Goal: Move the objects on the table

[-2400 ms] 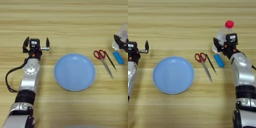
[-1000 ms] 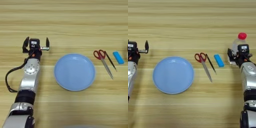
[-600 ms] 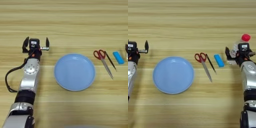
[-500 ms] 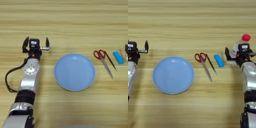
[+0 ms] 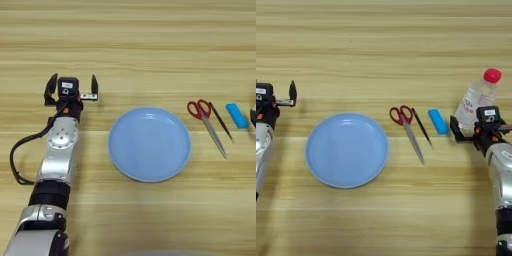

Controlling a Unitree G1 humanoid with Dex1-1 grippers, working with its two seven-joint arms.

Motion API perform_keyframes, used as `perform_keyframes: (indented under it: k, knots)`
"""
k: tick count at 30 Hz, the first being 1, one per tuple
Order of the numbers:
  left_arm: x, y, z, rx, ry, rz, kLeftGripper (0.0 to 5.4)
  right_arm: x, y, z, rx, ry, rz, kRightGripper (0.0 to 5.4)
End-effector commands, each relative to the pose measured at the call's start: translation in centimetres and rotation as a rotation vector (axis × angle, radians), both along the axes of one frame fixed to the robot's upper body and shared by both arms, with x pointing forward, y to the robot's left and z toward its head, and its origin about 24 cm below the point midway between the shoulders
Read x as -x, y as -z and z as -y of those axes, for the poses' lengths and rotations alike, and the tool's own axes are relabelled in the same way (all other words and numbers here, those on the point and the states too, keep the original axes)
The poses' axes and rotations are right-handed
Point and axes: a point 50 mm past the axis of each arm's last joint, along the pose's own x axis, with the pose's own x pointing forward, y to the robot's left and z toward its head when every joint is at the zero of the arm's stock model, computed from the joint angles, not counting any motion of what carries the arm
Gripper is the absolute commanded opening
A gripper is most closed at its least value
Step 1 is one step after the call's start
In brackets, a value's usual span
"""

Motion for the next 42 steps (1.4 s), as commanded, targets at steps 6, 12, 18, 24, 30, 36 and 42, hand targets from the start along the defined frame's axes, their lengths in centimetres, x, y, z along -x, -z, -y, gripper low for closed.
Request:
perform_keyframes:
  k: [6,12,18,24,30,36,42]
  knots:
    - [-0.1,0.0,-0.3,-0.006,-0.006,-0.009,5.40,2.4,-0.2,-0.7,0.012,-0.051,-0.098,5.38]
    - [-0.1,0.0,-0.4,-0.008,-0.007,-0.009,5.40,3.3,-0.1,-2.2,-0.013,-0.126,-0.174,5.38]
    - [-0.1,0.0,-0.4,-0.009,-0.007,-0.008,5.40,3.7,0.2,-2.9,-0.048,-0.158,-0.230,5.38]
    - [0.0,0.0,-0.4,-0.009,-0.007,-0.008,5.40,3.5,0.8,-3.2,-0.070,-0.156,-0.245,5.38]
    - [0.0,0.0,-0.4,-0.010,-0.007,-0.008,5.40,2.8,1.2,-3.5,-0.102,-0.156,-0.234,5.38]
    - [0.0,0.0,-0.4,-0.010,-0.007,-0.009,5.40,2.4,1.3,-3.6,-0.106,-0.153,-0.217,5.38]
    - [0.0,0.0,-0.4,-0.010,-0.007,-0.008,5.40,2.2,1.9,-3.8,-0.102,-0.158,-0.227,5.38]
